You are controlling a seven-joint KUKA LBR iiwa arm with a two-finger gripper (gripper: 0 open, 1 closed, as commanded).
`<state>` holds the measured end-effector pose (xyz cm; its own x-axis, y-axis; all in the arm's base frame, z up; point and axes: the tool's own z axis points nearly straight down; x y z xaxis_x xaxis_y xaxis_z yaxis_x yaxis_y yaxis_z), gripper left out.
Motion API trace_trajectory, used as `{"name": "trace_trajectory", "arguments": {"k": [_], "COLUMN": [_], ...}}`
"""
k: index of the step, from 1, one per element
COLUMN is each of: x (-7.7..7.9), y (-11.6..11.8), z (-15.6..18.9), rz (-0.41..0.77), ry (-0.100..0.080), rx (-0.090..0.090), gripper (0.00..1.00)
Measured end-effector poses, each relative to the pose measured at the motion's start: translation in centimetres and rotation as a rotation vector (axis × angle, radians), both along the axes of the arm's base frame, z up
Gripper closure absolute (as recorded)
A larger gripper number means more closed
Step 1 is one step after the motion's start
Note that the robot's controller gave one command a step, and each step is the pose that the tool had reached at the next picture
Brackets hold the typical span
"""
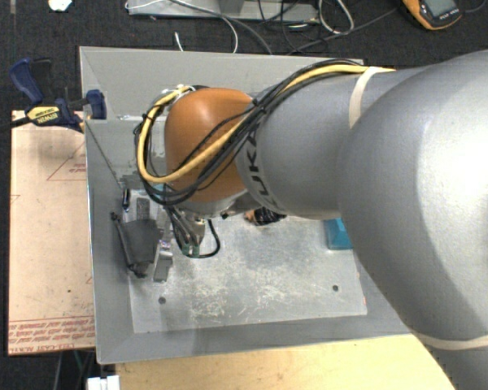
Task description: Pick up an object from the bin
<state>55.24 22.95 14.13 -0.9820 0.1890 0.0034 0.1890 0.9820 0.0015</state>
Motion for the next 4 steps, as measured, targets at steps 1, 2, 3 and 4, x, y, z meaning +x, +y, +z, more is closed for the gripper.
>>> {"name": "trace_trajectory", "arguments": {"k": [1,2,3,4], "x": [0.2,-1.0,-0.3,-0.7], "y": [1.3,-3.5,-3.4,-2.9], "z": [-0.6,-4.0,-5.1,-4.4], "rz": [-0.105,-0.156,-0.12,-0.109], "ry": [-0.013,-0.01,-0.013,-0.006], "rx": [0.005,0.005,0.004,0.005], "gripper": [0.0,0.0,0.0,0.0]}}
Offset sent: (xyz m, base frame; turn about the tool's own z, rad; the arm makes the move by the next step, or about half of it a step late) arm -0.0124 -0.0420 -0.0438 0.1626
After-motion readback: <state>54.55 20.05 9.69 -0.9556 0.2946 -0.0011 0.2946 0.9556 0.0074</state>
